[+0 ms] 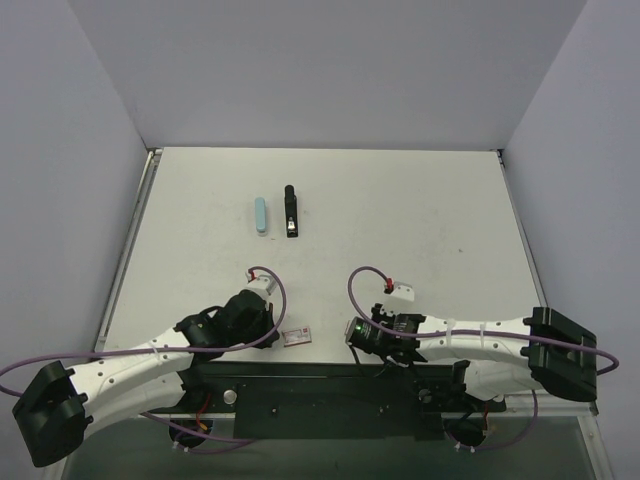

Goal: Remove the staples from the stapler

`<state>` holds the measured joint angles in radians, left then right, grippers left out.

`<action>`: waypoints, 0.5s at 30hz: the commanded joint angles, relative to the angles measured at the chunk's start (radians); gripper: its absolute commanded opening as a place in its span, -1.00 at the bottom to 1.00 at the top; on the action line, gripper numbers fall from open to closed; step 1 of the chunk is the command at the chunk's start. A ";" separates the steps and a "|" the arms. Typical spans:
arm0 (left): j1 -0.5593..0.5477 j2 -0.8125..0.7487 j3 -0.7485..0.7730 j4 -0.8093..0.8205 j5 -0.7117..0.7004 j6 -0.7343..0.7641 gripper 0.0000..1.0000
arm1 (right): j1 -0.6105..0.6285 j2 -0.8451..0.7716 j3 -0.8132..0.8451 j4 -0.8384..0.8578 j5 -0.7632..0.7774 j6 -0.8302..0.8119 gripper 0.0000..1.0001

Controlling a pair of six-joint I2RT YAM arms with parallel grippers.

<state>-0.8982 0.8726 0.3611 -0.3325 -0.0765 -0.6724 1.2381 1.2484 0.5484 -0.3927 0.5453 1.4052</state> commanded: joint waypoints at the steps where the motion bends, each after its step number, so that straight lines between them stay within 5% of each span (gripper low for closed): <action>1: -0.005 -0.023 -0.001 0.024 0.006 0.010 -1.00 | 0.004 0.020 0.030 -0.023 0.038 -0.003 -0.61; 15: -0.005 -0.004 0.007 0.032 0.009 0.013 -1.00 | 0.000 0.066 0.024 0.002 0.031 0.005 -0.68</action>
<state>-0.8982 0.8654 0.3569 -0.3325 -0.0738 -0.6704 1.2381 1.3033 0.5484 -0.3717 0.5453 1.4055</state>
